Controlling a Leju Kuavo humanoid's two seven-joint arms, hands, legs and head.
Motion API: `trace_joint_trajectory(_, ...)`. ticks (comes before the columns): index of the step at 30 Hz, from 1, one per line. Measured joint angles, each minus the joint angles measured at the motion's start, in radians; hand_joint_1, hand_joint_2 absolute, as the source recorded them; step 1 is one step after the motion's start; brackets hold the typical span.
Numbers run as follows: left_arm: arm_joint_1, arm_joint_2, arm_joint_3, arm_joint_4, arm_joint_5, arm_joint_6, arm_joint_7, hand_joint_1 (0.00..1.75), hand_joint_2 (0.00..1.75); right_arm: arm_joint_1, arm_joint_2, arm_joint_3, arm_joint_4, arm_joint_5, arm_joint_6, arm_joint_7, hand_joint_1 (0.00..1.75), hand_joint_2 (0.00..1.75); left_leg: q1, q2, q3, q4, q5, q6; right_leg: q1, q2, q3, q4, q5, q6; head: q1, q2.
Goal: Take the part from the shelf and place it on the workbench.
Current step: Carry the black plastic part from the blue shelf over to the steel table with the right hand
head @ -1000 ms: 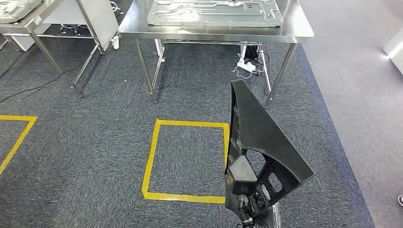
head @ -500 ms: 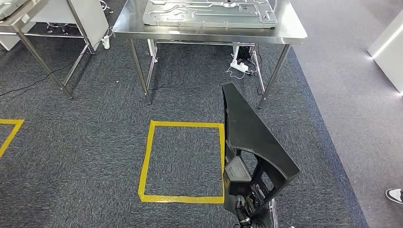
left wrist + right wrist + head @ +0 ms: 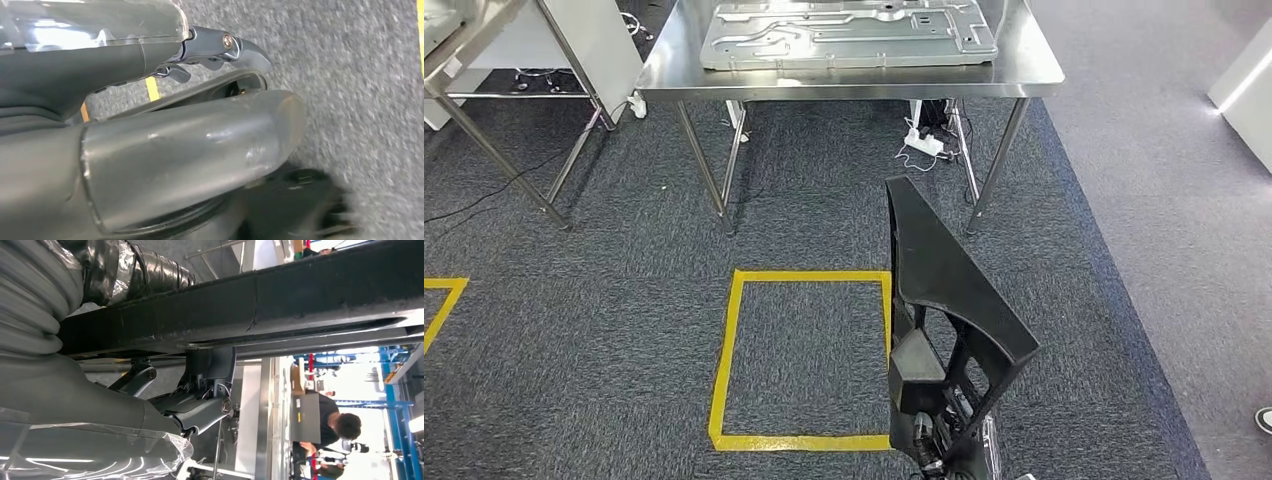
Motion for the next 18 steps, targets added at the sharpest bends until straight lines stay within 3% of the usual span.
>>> trace_joint_trajectory(1,0.003,0.0,0.0,0.0,-0.001,0.0,0.001,0.0,0.0,0.0,0.0,0.001,0.002,-0.001,-0.002,0.001,1.75,1.75,0.0,0.0,-0.046,0.046,0.007,-0.001,0.001,0.003,0.016,0.0,-0.014,0.0,0.0,0.0)
trace_joint_trajectory(2,0.006,0.0,0.0,0.0,-0.001,0.0,0.001,0.0,0.0,0.001,0.0,0.002,0.004,-0.002,-0.003,0.001,1.75,1.75,0.0,0.0,-0.073,0.05,0.039,0.0,0.001,0.008,0.034,0.0,-0.028,0.0,0.0,0.0)
trace_joint_trajectory(3,0.009,0.001,0.0,0.0,-0.001,0.0,0.001,0.0,0.0,0.001,0.0,0.003,0.006,-0.002,-0.003,0.001,1.75,1.75,0.0,0.0,-0.081,0.016,0.092,0.003,0.002,0.012,0.055,-0.001,-0.044,0.002,0.0,0.0)
trace_joint_trajectory(4,0.012,0.002,0.0,0.0,-0.001,0.0,0.002,0.0,0.0,0.001,0.0,0.004,0.007,-0.002,-0.003,0.001,1.75,1.75,-0.001,-0.001,-0.075,-0.045,0.152,0.008,0.002,0.016,0.077,-0.001,-0.061,0.004,0.0,0.0)
trace_joint_trajectory(5,0.013,0.004,0.001,0.0,-0.002,0.0,0.002,0.0,0.0,0.001,0.0,0.004,0.009,-0.002,-0.003,0.001,1.75,1.75,-0.005,-0.002,-0.062,-0.094,0.193,0.014,0.003,0.018,0.094,-0.003,-0.076,0.008,0.0,0.0)
trace_joint_trajectory(6,0.014,0.005,0.001,0.0,-0.002,0.0,0.002,0.0,0.0,0.0,0.0,0.005,0.01,-0.003,-0.003,0.001,1.75,1.75,-0.008,-0.002,-0.045,-0.138,0.212,0.022,0.003,0.019,0.108,-0.006,-0.09,0.014,0.0,0.0)
trace_joint_trajectory(8,0.012,0.008,0.002,0.0,-0.002,0.0,0.002,0.0,0.0,-0.001,-0.001,0.008,0.012,-0.003,-0.004,0.002,1.75,1.75,-0.016,-0.003,-0.02,-0.171,0.188,0.035,0.003,0.02,0.125,-0.014,-0.103,0.028,0.0,0.0)
trace_joint_trajectory(10,0.011,0.01,0.002,0.0,-0.003,0.0,0.002,0.0,0.0,-0.003,-0.001,0.011,0.012,-0.005,-0.006,0.003,1.75,1.75,-0.014,-0.005,0.011,-0.206,0.167,0.047,0.003,0.018,0.122,0.016,-0.082,0.041,0.0,0.0)
trace_joint_trajectory(11,0.012,0.011,0.002,0.0,-0.004,0.0,0.002,0.0,0.0,-0.004,-0.001,0.012,0.013,-0.006,-0.008,0.003,1.75,1.75,-0.009,-0.006,0.03,-0.222,0.162,0.053,0.003,0.017,0.105,0.055,-0.062,0.046,0.0,0.0)
trace_joint_trajectory(13,0.012,0.012,0.003,0.0,-0.004,0.0,0.002,0.0,0.0,-0.006,-0.002,0.012,0.014,-0.007,-0.014,0.003,1.75,1.75,-0.002,-0.007,0.074,-0.253,0.149,0.061,0.001,0.014,0.024,0.173,-0.049,0.056,0.0,0.0)
trace_joint_trajectory(15,0.011,0.013,0.004,0.0,-0.004,0.0,0.002,0.0,0.0,-0.005,-0.003,0.012,0.017,-0.008,-0.02,0.003,1.75,1.75,0.001,-0.01,0.116,-0.272,0.129,0.061,-0.004,0.012,-0.07,0.262,-0.1,0.064,0.0,0.0)
trace_joint_trajectory(17,0.014,0.013,0.006,0.0,-0.004,0.0,0.002,0.0,0.0,-0.004,-0.005,0.012,0.019,-0.01,-0.021,0.003,1.75,1.75,0.005,-0.014,0.161,-0.281,0.101,0.056,-0.009,0.009,-0.135,0.269,-0.161,0.071,0.0,0.0)
trace_joint_trajectory(18,0.015,0.013,0.006,0.0,-0.004,0.0,0.002,0.0,0.0,-0.003,-0.006,0.012,0.02,-0.011,-0.022,0.003,1.75,1.75,0.008,-0.015,0.185,-0.282,0.084,0.052,-0.011,0.008,-0.153,0.242,-0.163,0.074,0.001,0.0)
